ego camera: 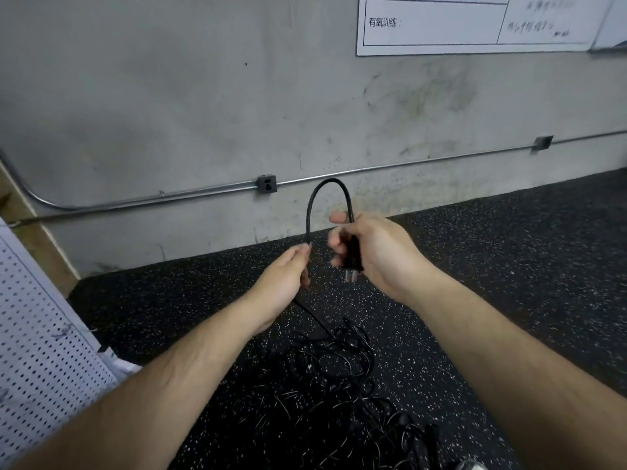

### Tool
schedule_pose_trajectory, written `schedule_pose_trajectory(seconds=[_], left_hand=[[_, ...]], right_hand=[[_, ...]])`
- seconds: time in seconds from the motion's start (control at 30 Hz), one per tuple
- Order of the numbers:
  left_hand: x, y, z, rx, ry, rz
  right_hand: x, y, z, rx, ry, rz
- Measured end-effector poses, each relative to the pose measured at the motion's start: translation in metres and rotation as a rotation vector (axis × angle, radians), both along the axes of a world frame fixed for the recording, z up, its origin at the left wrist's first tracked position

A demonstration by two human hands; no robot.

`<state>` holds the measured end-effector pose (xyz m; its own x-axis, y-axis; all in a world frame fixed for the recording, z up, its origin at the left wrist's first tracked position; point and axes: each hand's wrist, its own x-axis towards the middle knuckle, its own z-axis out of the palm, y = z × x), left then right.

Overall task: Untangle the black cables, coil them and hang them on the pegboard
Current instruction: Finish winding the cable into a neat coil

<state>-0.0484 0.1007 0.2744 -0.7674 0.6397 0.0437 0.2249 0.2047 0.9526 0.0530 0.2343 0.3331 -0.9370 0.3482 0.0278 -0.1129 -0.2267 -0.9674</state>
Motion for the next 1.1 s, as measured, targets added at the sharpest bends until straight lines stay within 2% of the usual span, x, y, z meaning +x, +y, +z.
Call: schedule_pose_trajectory(seconds=[0.17,0.3,0.4,0.53,0.57,0.6,0.73,0.8,0.9,1.0,1.03,1.07,1.1], left_hand=[[0.007,-0.008,0.012,0.240,-0.202,-0.303],[0.005,-0.019,0.018,0.255,-0.287,-0.318],[0.001,-0.025,0.019,0.245,-0.318,-0.309],[-0.011,-0.031,0.019,0.211,-0.208,-0.176],[-0.013,-0.032,0.021,0.225,-0.200,-0.128],[-0.013,-0.033,0.024,0.249,-0.201,-0.081],[-0.020,-0.043,0.036,0.390,-0.257,0.020],[-0.029,-0.049,0.037,0.399,-0.248,0.060],[-0.041,-0.061,0.035,0.291,-0.099,0.146],[-0.047,-0.070,0.031,0.019,0.184,0.202],[-0.047,-0.071,0.031,-0.053,0.253,0.200],[-0.045,-0.073,0.031,-0.120,0.310,0.187],[-0.044,-0.073,0.030,-0.171,0.358,0.163]], right_hand=[[-0.002,-0.013,-0.003,0.498,-0.037,-0.022],[-0.010,-0.018,-0.009,0.422,-0.043,0.035],[-0.012,-0.019,-0.009,0.528,-0.106,0.104],[-0.010,-0.018,-0.012,0.488,-0.046,-0.138],[-0.008,-0.018,-0.016,0.502,-0.075,-0.138],[-0.007,-0.017,-0.023,0.553,-0.144,-0.066],[-0.006,-0.027,-0.067,0.873,-0.543,0.484],[-0.009,-0.026,-0.081,0.857,-0.532,0.509],[-0.009,-0.022,-0.075,0.644,-0.503,0.382],[-0.006,-0.016,-0.057,0.917,-0.463,0.229],[-0.005,-0.016,-0.050,0.925,-0.433,0.186],[-0.005,-0.016,-0.044,0.832,-0.398,0.155],[-0.004,-0.017,-0.037,0.654,-0.365,0.126]])
